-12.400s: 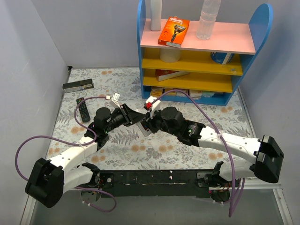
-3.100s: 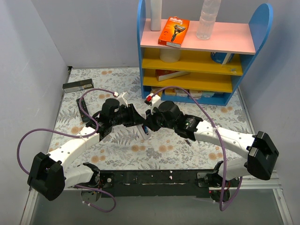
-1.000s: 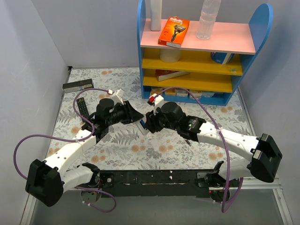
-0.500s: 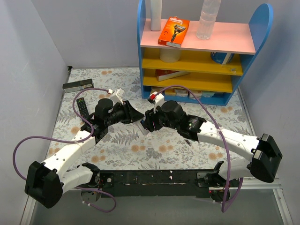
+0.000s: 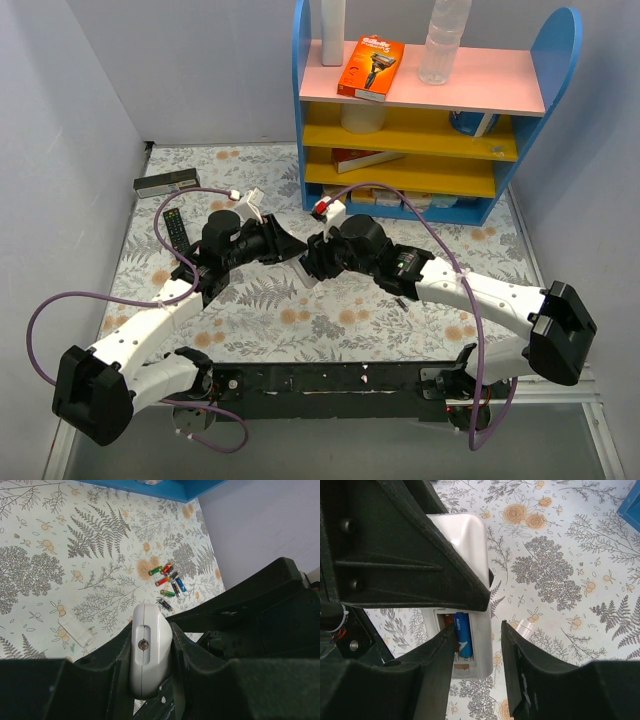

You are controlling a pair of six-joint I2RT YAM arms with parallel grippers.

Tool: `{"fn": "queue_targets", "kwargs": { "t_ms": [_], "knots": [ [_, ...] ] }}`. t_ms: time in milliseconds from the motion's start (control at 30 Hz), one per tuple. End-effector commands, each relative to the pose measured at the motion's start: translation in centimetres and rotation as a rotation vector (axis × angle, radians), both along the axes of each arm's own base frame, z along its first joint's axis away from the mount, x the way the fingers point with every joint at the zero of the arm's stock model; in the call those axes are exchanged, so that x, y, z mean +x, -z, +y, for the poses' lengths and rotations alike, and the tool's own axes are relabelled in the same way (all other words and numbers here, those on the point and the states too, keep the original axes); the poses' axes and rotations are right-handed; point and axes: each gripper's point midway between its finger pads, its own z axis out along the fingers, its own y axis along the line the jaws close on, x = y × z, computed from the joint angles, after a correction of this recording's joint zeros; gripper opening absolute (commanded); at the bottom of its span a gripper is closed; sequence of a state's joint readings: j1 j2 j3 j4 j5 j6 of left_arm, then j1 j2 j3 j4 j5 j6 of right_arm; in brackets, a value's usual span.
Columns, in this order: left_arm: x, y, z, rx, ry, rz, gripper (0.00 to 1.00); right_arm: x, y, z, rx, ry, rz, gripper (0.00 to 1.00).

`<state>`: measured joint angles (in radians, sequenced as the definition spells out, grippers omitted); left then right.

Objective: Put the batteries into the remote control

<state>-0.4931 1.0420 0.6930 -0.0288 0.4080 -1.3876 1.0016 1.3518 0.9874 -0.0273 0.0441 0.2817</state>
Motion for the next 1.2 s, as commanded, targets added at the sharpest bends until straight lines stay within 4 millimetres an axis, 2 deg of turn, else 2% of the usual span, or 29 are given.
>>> {"fn": "queue_targets", "kwargs": {
  "t_ms": [0,200,267,533,733,800,900,933,1000,1033,1067,1133,1167],
  "knots": [
    [-0.1,-2.2,0.0,-0.034,0.0,-0.06,0.0,0.2,0.6,0.1,-0.029,-0.024,-0.011,0.47],
    [0.0,-2.1,-0.1,-0.031,0.002,-0.055,0.0,-0.2,3.6,-1.1,-0.137,-0.027,0.019,0.43],
    [0.0,-2.1,0.0,-0.027,0.003,-0.056,0.0,0.0,4.2,-1.5,-0.161,-0.016,0.014,0.38],
    [0.0,-2.5,0.0,-0.029,0.017,-0.06,0.0,0.6,5.4,-2.3,-0.218,0.01,-0.006,0.19],
    [0.1,-2.6,0.4,-0.023,0.022,-0.065,0.0,-0.2,6.1,-2.0,-0.231,-0.052,0.003,0.19],
    [0.1,-2.2,0.3,-0.021,0.027,-0.063,0.0,-0.5,5.4,-1.5,-0.207,-0.082,0.007,0.21],
    [0.0,-0.4,0.5,0.003,0.026,-0.041,0.0,-1.2,4.0,-0.6,-0.167,-0.13,0.019,0.31],
    [-0.2,0.7,0.6,0.014,0.026,-0.026,0.0,-1.1,3.0,-0.3,-0.147,-0.134,0.013,0.39],
    [-0.2,1.1,0.8,0.012,0.017,-0.039,0.0,-1.5,2.1,0.0,-0.126,-0.15,0.019,0.49],
    [-0.2,1.5,0.9,0.016,0.014,-0.038,0.0,-1.5,1.4,0.2,-0.113,-0.153,0.017,0.58],
    [-0.3,2.5,1.1,0.031,0.009,-0.027,0.0,-1.6,1.0,0.4,-0.103,-0.16,0.02,0.62],
    [-0.4,3.0,1.3,0.038,0.003,-0.037,0.0,-1.9,0.5,0.2,-0.097,-0.159,0.033,0.69],
    [-0.6,4.0,1.5,0.049,-0.001,-0.029,0.0,-2.0,0.2,0.1,-0.094,-0.155,0.033,0.71]
  ]
}}
